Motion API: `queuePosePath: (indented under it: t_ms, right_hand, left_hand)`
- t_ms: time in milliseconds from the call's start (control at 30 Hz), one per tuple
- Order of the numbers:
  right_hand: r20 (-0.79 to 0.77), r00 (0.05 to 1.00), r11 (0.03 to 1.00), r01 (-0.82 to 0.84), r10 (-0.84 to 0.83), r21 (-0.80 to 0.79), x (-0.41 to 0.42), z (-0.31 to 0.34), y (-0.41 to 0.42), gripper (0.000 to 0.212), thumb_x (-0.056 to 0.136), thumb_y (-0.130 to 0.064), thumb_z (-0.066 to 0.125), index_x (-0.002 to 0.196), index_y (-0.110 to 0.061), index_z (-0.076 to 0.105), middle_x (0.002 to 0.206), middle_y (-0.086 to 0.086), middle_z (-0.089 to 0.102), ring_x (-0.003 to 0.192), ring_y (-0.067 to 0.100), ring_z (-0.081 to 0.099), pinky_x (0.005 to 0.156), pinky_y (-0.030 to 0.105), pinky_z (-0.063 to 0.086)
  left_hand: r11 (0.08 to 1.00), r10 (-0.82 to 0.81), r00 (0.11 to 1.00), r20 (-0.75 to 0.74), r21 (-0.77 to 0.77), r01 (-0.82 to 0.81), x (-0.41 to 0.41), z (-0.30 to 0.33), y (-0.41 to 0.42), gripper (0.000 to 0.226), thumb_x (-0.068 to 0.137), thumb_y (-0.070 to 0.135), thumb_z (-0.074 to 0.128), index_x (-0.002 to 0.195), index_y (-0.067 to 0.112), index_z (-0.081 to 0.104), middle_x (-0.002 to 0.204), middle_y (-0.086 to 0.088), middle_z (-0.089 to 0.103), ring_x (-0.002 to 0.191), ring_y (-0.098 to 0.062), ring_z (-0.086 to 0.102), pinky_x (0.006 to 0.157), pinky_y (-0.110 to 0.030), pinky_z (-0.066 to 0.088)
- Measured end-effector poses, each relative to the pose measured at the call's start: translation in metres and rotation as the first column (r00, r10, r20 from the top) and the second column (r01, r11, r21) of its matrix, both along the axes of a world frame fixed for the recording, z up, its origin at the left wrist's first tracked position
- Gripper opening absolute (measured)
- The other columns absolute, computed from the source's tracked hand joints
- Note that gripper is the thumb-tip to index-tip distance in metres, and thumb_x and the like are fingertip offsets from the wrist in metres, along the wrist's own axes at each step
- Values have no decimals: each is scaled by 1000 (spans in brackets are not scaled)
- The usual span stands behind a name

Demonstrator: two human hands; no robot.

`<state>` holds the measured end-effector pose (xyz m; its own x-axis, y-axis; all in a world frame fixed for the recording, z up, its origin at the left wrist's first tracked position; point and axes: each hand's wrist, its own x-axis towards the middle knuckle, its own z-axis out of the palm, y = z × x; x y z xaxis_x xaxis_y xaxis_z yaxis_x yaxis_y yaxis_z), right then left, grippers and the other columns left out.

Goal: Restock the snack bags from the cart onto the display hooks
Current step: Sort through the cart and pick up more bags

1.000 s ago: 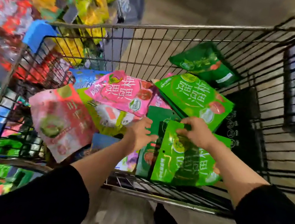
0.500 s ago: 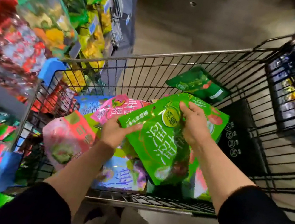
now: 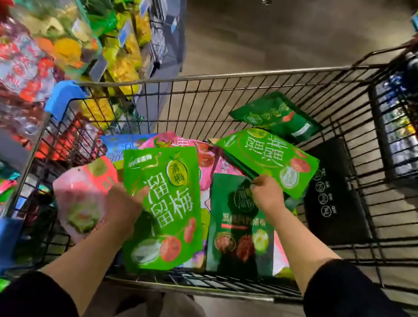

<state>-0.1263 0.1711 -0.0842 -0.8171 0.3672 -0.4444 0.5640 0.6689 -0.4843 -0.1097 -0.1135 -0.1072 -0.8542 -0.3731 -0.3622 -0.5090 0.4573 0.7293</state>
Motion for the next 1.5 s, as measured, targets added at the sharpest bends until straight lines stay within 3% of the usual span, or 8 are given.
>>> queuePosePath:
  t_ms: [167,367,600,767,967,1200,1400,1500]
  right_hand:
    - [175,949,956,-281,264,81,16,-21,9,67,86,-13,66,146,-8,35,145,17,43,132,31,43,107,32,33]
    - [167,984,991,-75,55,115,16,-36,-15,119,68,-37,85,152,-9,5,156,19,11,145,37,9,117,49,19]
    - [64,998,978,-14,28,-206,18,-45,-25,80,63,-39,88,128,-13,51,135,12,53,125,30,52,105,39,43]
    - [176,969,984,-176,172,11,19,-44,-27,105,69,-62,74,151,-41,13,159,18,-7,147,37,1,117,55,17]
    - [200,980,989,-34,4,144,20,-38,-26,133,58,-60,83,152,-16,-1,154,23,19,143,38,21,114,52,23]
    - [11,999,989,-46,48,-141,13,-30,-26,47,84,-27,74,120,-11,49,112,9,66,101,29,63,90,41,50]
    - [-246,945,971,-233,214,-50,7,-7,-36,47,89,-16,66,133,-15,48,106,11,67,98,31,63,83,37,49]
    - [-453,891,981,-119,38,-152,-12,22,-32,52,85,-14,70,133,-15,49,110,12,68,99,32,64,87,39,50]
  left_hand:
    - [997,69,997,27,24,-69,-3,-5,2,21,82,20,74,79,5,60,75,-17,61,72,-31,61,59,-31,46]
    - [997,56,998,30,46,-57,-2,-12,11,37,81,22,76,108,0,64,99,-18,66,92,-28,61,73,-31,42]
    - [993,107,993,53,39,-109,2,-6,10,39,85,23,72,115,-1,63,101,-19,65,88,-30,61,71,-30,38]
    - [990,124,991,41,63,-126,4,0,9,36,86,19,71,116,1,64,97,-13,64,79,-19,53,68,-29,38]
    - [981,147,988,46,118,-152,4,1,12,36,87,19,70,117,2,62,98,-12,64,77,-19,55,64,-28,42]
    - [978,161,986,54,130,-166,5,5,13,37,86,20,71,117,1,62,98,-11,65,81,-23,58,68,-31,43]
    - [953,228,974,-2,204,-222,8,27,19,18,82,16,75,95,9,64,82,-6,63,66,-17,59,60,-25,46]
    - [887,400,911,-97,291,-359,7,46,11,32,71,26,82,90,4,67,87,-14,67,75,-23,61,75,-49,56]
